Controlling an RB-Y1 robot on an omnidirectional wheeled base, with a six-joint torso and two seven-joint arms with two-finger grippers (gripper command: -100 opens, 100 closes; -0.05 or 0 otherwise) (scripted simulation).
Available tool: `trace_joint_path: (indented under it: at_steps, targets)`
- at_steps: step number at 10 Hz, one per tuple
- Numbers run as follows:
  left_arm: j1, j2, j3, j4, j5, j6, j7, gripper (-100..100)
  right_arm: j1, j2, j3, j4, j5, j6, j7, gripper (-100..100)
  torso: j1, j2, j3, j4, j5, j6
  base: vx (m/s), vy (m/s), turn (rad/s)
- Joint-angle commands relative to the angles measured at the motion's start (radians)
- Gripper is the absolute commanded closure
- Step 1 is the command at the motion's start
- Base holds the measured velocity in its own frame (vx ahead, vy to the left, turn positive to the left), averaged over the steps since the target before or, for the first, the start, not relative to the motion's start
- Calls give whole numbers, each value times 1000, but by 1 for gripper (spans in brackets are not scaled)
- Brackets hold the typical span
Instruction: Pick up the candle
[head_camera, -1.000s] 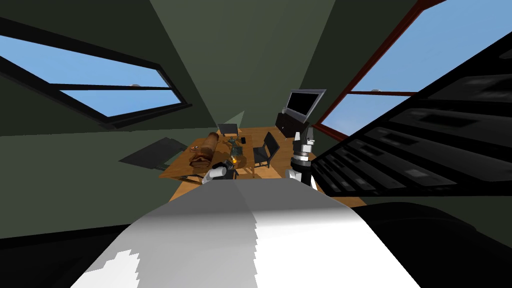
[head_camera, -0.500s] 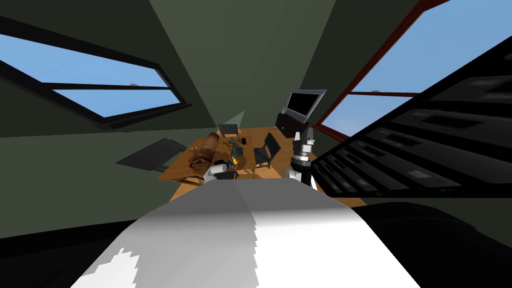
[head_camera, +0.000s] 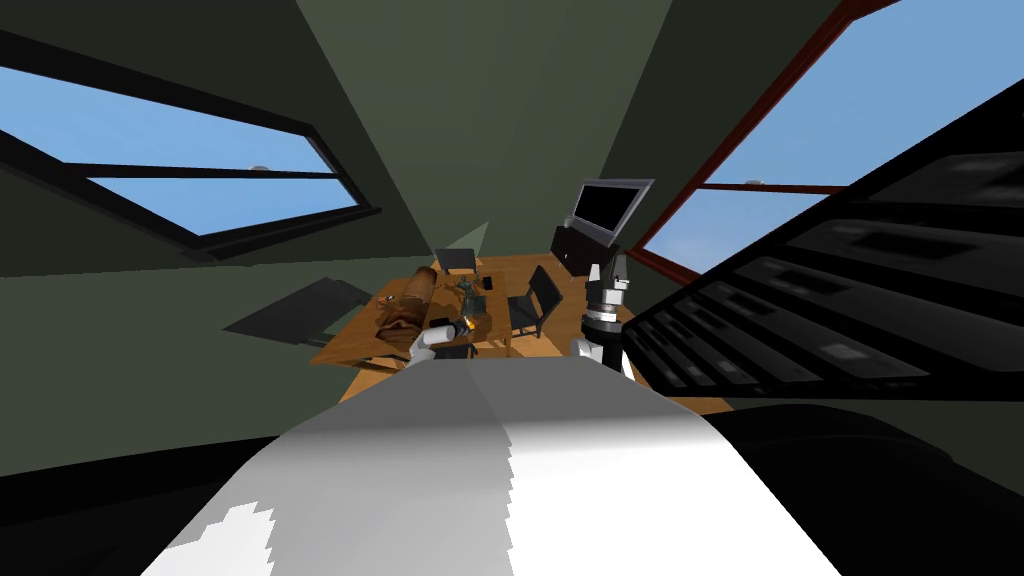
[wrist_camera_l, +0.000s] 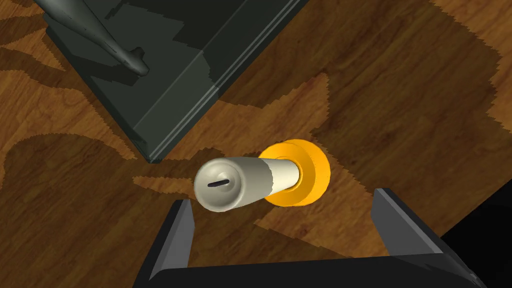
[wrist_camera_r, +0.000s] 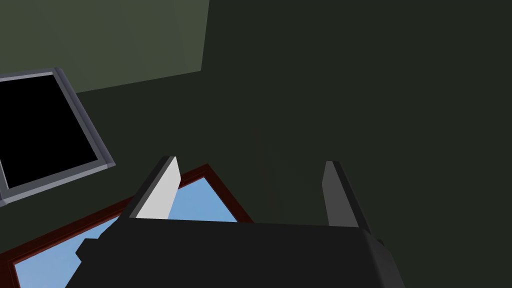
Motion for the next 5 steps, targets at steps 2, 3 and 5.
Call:
trace_joint_path:
  at_steps: [2,3,5]
  targets:
    - [-2,-27,5,50,-8,-48,-27,-100,0,0,0,0,0,0,0,0,0,-1,0,0,0,0,40,0,17]
    - [-1,-22,3,39,-7,-37,-19,-100,0,0,0,0,0,0,0,0,0,-1,-1,0,0,0,16,-1,5]
    - [-1,-23,3,41,-7,-41,-22,100,0,0,0,0,0,0,0,0,0,1,1,0,0,0,0,0,6]
